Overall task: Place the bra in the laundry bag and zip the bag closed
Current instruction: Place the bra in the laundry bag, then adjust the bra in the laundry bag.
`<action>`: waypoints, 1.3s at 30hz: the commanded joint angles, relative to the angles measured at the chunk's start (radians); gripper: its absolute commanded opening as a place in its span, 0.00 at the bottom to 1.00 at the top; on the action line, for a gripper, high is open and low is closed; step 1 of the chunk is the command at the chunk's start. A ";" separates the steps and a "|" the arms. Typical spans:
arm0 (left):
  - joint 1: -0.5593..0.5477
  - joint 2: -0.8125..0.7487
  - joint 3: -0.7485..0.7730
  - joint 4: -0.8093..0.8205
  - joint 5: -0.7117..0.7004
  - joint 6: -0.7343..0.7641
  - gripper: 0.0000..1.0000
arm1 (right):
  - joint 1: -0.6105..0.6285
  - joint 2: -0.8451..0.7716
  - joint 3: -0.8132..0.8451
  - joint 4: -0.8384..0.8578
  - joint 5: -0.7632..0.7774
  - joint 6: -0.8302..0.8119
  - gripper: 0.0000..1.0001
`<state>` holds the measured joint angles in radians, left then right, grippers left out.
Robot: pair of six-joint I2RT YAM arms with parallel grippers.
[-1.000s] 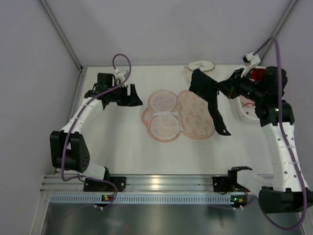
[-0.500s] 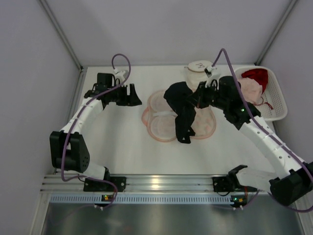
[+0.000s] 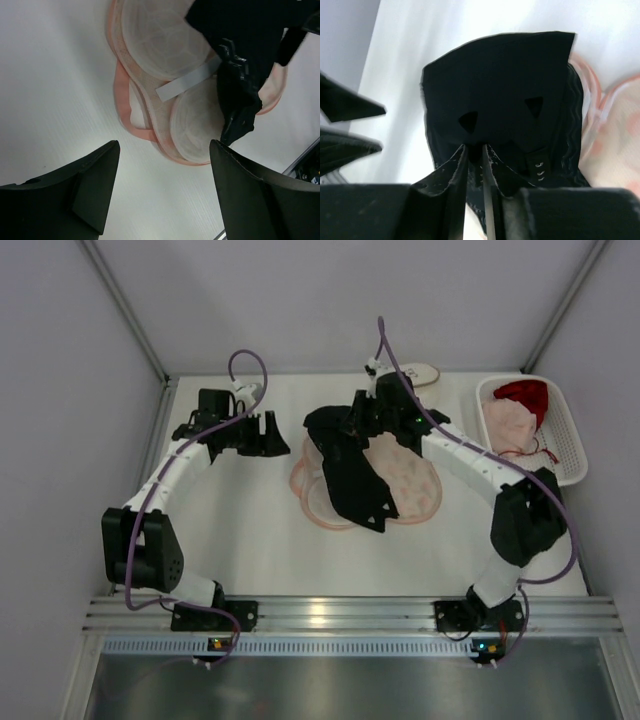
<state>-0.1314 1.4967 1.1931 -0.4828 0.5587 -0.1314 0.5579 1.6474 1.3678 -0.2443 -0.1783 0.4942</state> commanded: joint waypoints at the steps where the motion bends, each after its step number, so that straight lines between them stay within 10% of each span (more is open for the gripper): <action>1: 0.006 -0.010 -0.001 0.013 0.009 0.016 0.79 | 0.016 0.118 0.099 0.089 -0.018 0.084 0.22; 4: 0.006 -0.026 -0.003 0.010 0.064 0.065 0.79 | 0.010 0.129 0.103 0.082 -0.052 0.080 0.54; 7: 0.000 -0.050 -0.030 0.010 0.128 0.191 0.77 | -0.021 0.068 0.084 0.050 -0.088 0.003 0.57; 20: -0.370 0.063 0.039 -0.007 -0.161 0.495 0.76 | -0.363 -0.012 -0.153 -0.233 -0.365 -0.353 0.40; 39: -0.749 0.353 0.210 0.012 -0.379 0.490 0.73 | -0.389 0.186 -0.251 -0.268 -0.299 -0.434 0.38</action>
<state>-0.8745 1.8305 1.3361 -0.4973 0.2489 0.3706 0.1787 1.8145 1.0992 -0.4965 -0.4976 0.0937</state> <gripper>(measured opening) 0.724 0.378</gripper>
